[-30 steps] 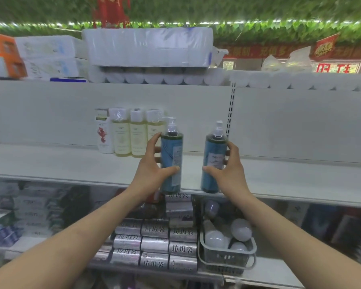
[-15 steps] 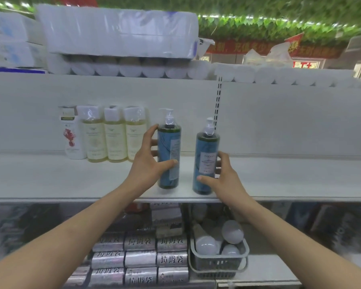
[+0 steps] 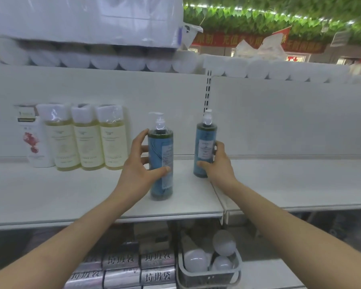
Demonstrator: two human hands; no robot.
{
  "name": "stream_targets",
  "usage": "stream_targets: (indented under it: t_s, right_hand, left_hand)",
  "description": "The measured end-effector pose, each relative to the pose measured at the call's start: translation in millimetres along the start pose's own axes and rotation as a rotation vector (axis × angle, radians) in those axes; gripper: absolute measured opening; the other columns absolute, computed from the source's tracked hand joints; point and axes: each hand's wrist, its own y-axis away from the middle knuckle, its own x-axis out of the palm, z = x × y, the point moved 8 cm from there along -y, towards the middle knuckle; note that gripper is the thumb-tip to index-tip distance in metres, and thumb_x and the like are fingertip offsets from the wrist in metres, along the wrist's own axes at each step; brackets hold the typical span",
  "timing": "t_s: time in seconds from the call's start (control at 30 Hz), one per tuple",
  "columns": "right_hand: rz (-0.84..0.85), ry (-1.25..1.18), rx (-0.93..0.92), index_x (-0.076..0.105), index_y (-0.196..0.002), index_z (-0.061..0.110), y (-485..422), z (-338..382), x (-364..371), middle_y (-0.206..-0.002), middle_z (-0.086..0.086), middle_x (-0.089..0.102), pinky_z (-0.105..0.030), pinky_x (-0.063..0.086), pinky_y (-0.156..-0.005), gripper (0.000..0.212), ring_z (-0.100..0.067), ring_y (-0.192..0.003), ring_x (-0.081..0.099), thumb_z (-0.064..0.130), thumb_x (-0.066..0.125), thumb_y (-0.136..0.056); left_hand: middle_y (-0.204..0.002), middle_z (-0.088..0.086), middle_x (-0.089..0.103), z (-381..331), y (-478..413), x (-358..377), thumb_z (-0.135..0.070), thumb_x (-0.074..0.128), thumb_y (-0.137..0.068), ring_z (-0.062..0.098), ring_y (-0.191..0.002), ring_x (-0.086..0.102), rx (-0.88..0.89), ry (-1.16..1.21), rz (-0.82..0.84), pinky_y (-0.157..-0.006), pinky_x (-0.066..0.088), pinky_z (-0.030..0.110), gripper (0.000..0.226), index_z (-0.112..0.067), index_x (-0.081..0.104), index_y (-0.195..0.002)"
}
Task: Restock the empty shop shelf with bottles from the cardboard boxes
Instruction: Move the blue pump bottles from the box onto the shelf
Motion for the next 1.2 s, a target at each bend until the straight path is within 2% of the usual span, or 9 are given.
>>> stream_targets:
  t_s: [0.27, 0.43, 0.57, 0.7, 0.83, 0.93, 1.03, 1.13, 1.2]
  right_hand:
    - [-0.079, -0.029, 0.026, 0.039, -0.144, 0.027, -45.9, -21.8, -18.3, -0.136, 0.004, 0.062, -0.050, 0.057, -0.101, 0.068, -0.023, -0.119, 0.065, 0.010, 0.079, -0.091]
    - [-0.069, -0.074, 0.028, 0.039, -0.134, 0.033, -65.9, -31.3, -15.8, -0.117, 0.016, 0.060, -0.046, 0.058, -0.100, 0.064, -0.018, -0.112, 0.065, 0.003, 0.076, -0.091]
    - [-0.065, -0.079, 0.019, 0.037, -0.132, 0.039, -72.7, -35.7, -12.5, -0.119, 0.017, 0.058, -0.040, 0.059, -0.095, 0.066, -0.016, -0.111, 0.063, 0.005, 0.077, -0.091]
    - [-0.032, -0.073, 0.017, 0.037, -0.145, 0.030, -72.6, -36.9, -14.9, -0.128, 0.013, 0.055, -0.031, 0.053, -0.090, 0.072, -0.019, -0.120, 0.062, 0.006, 0.079, -0.092]
    - [-0.068, 0.002, 0.087, 0.024, -0.161, 0.016, -56.8, -31.3, -22.9, -0.153, -0.008, 0.038, -0.033, 0.046, -0.095, 0.090, -0.028, -0.133, 0.052, 0.017, 0.082, -0.092]
    - [-0.118, -0.005, -0.028, 0.034, -0.157, 0.019, -28.2, -2.9, -31.2, -0.154, -0.004, 0.037, -0.039, 0.047, -0.112, 0.069, -0.017, -0.128, 0.050, 0.019, 0.072, -0.099]
    - [0.120, -0.112, -0.181, 0.056, -0.140, 0.027, 4.1, 32.5, -18.2, -0.136, 0.011, 0.062, -0.044, 0.053, -0.110, 0.042, -0.004, -0.122, 0.062, 0.026, 0.069, -0.100]
    - [0.413, -0.162, -0.185, 0.050, -0.146, 0.043, 37.8, 49.0, 1.4, -0.134, 0.025, 0.062, -0.025, 0.057, -0.098, 0.057, 0.003, -0.123, 0.062, 0.037, 0.075, -0.095]
    - [0.419, -0.185, -0.167, 0.044, -0.146, 0.049, 45.8, 47.1, 0.2, -0.136, 0.026, 0.060, -0.019, 0.058, -0.091, 0.069, 0.003, -0.122, 0.064, 0.033, 0.081, -0.090]
  left_hand:
    - [-0.139, -0.015, 0.054, 5.5, -12.6, 10.4, -0.018, 0.091, -0.083, 0.005, -0.118, 0.063, 0.009, 0.005, -0.001, -0.083, 0.058, 0.020, 0.106, -0.061, 0.025, -0.154]
    - [-0.142, -0.011, 0.054, 3.6, -14.3, 20.1, -0.017, 0.090, -0.084, 0.013, -0.121, 0.064, 0.004, 0.016, -0.008, -0.092, 0.061, 0.034, 0.106, -0.059, 0.025, -0.155]
    - [-0.140, -0.012, 0.053, 3.3, -14.7, 26.5, -0.016, 0.090, -0.084, 0.007, -0.120, 0.063, -0.002, 0.022, -0.005, -0.094, 0.060, 0.035, 0.106, -0.059, 0.024, -0.155]
    - [-0.139, -0.014, 0.053, 0.8, -13.9, 33.4, -0.017, 0.089, -0.085, 0.008, -0.120, 0.063, -0.012, 0.024, 0.004, -0.097, 0.059, 0.040, 0.105, -0.059, 0.024, -0.155]
    - [-0.140, -0.013, 0.051, -4.3, -12.4, 38.9, -0.016, 0.089, -0.086, 0.008, -0.118, 0.062, -0.011, 0.020, 0.020, -0.099, 0.059, 0.044, 0.105, -0.059, 0.023, -0.154]
    - [-0.140, -0.013, 0.050, -7.2, -13.9, 43.3, -0.017, 0.089, -0.086, 0.013, -0.121, 0.061, -0.008, 0.028, 0.022, -0.099, 0.059, 0.043, 0.104, -0.060, 0.023, -0.153]
    - [-0.141, -0.013, 0.054, -11.9, -19.2, 50.9, -0.021, 0.091, -0.084, 0.014, -0.121, 0.064, 0.009, 0.055, 0.025, -0.096, 0.059, 0.037, 0.103, -0.060, 0.025, -0.153]
    - [-0.139, -0.013, 0.058, -20.0, -24.7, 61.9, -0.022, 0.092, -0.082, 0.011, -0.119, 0.066, 0.044, 0.096, 0.028, -0.087, 0.061, 0.024, 0.104, -0.057, 0.026, -0.155]
    - [-0.137, -0.014, 0.058, -26.2, -27.0, 71.7, -0.021, 0.092, -0.082, 0.010, -0.119, 0.067, 0.055, 0.127, 0.036, -0.082, 0.063, 0.021, 0.104, -0.057, 0.027, -0.155]
